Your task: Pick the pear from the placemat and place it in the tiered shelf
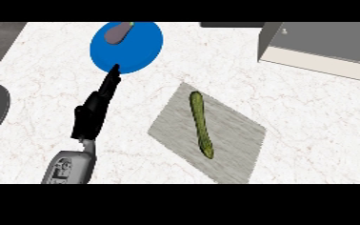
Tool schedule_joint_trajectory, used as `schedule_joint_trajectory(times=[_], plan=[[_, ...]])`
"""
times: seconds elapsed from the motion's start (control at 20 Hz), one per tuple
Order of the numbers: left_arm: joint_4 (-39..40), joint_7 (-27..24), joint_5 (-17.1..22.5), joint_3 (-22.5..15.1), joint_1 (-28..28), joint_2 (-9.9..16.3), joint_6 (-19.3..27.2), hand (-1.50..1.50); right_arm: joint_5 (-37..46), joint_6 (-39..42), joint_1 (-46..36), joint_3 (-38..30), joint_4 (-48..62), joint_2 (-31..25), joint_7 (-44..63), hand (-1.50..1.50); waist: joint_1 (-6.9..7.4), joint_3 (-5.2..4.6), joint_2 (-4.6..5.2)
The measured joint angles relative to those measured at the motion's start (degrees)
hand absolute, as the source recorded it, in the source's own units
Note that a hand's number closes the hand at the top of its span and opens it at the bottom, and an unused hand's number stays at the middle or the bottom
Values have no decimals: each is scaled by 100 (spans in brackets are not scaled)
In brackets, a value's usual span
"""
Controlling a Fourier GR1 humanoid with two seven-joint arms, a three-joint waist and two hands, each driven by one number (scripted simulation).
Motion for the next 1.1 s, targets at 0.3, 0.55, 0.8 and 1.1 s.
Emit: schedule_joint_trajectory(times=[0.3, 0.55, 0.8, 1.1], plan=[[44, -36, 17, 50, -50, 2, -21, 0, 104, -520, 24, -28, 661, -231, -431, 150, 7, 1, 1], [-42, -6, 60, 72, -46, 13, -61, 0, 195, -1264, 75, 25, 1477, -392, -1153, 150, 42, 2, 14], [-46, -43, 69, 63, 30, 25, -115, 0, -21, -2045, -125, -319, 2235, -468, -1545, 150, 59, 7, 18], [65, -128, 48, 67, 3, 12, -119, 0, -894, -2933, -131, -908, 2680, -461, -2343, 150, 54, 5, 25]])
